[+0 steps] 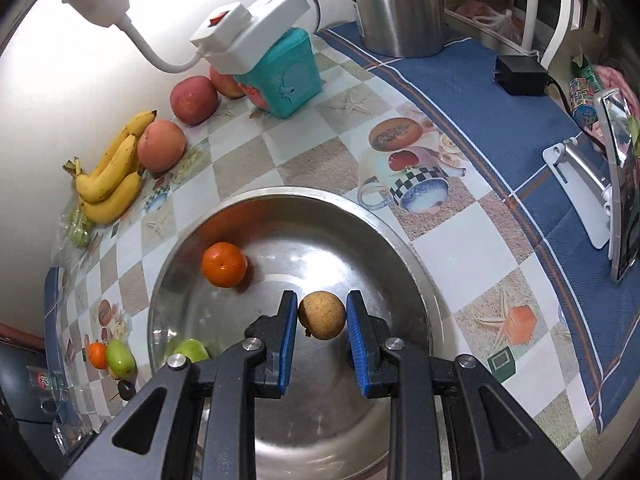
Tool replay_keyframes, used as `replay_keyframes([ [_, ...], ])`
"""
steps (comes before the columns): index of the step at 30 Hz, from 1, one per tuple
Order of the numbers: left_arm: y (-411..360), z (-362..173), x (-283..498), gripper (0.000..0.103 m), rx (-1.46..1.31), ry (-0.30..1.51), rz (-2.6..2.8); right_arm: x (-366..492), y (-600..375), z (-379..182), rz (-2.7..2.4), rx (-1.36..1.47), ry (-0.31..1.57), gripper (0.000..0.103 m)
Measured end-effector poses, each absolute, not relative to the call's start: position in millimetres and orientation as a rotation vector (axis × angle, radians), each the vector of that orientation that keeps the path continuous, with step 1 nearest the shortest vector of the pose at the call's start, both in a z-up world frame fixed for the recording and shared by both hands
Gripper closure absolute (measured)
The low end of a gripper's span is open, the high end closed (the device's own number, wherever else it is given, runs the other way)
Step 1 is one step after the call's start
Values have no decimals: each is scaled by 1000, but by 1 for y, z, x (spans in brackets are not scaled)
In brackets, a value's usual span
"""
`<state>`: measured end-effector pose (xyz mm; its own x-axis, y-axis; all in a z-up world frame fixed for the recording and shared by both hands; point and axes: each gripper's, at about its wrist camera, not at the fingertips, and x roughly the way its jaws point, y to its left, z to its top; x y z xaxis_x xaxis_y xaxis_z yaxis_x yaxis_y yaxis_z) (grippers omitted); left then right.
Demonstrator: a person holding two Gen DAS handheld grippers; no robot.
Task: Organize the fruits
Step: 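Open the left gripper to drop the mandarin while the right gripper drops the kiwi into the bowl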
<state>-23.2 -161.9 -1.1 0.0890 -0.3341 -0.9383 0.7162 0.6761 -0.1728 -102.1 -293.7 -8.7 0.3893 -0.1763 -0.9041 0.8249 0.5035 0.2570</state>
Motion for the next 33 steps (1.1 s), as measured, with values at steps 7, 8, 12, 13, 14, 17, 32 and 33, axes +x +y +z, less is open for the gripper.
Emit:
replay_keyframes([
  [7, -167, -15, -25, 64, 391, 1287, -810, -98, -294, -23, -720, 824, 1000, 77],
  [8, -167, -16, -25, 64, 391, 1289, -811, -97, -294, -25, -719, 826, 1004, 77],
  [12, -167, -20, -26, 63, 392, 1299, -806, -97, -292, -29, -713, 838, 1013, 77],
  [13, -168, -20, -26, 63, 394, 1301, -805, -97, -292, -29, -713, 838, 1013, 77],
  [14, -168, -21, -26, 63, 396, 1303, -805, -97, -292, -29, -712, 838, 1014, 77],
  [17, -169, -22, -26, 59, 392, 1309, -810, -96, -291, -29, -709, 837, 1016, 77],
  [32, -163, -9, -21, 41, 356, 1280, -808, -94, -290, -20, -709, 811, 1017, 66],
  [33, -162, -8, -19, 41, 351, 1278, -801, -93, -290, -19, -709, 807, 1019, 66],
])
